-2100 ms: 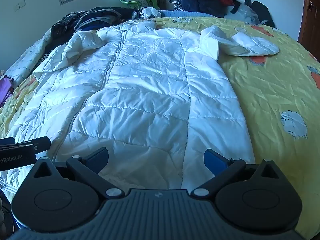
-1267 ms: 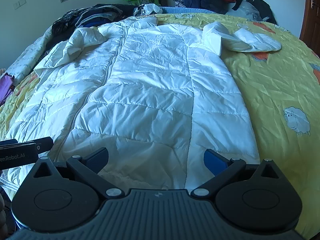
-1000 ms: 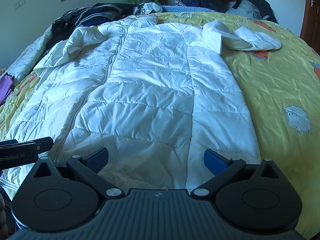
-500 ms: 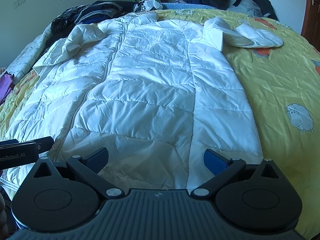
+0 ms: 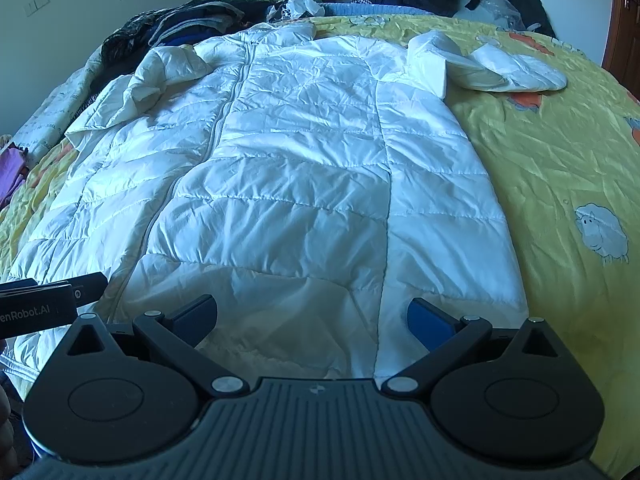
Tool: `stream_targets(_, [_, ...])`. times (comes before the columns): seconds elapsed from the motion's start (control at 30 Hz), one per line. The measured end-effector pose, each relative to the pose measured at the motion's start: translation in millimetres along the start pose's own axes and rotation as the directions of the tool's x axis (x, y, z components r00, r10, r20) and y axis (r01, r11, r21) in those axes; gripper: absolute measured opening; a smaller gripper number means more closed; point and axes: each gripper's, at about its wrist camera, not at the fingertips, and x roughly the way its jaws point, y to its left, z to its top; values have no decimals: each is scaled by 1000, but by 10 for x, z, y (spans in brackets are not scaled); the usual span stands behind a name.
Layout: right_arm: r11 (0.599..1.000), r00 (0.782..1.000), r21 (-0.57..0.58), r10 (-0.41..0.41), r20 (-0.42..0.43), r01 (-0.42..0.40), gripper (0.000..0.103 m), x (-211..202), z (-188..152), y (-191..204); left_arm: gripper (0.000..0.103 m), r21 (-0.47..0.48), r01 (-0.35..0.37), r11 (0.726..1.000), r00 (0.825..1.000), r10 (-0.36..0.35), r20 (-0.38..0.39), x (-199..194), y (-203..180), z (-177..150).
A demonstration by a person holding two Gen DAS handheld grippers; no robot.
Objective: Fold small clothes
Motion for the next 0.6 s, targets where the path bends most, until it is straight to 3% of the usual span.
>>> stream_targets(0.6, [1000, 1000, -2, 1, -8, -1, 103, 29, 5, -4, 103, -5, -3, 1000, 1000, 3, -5, 32, 11, 7])
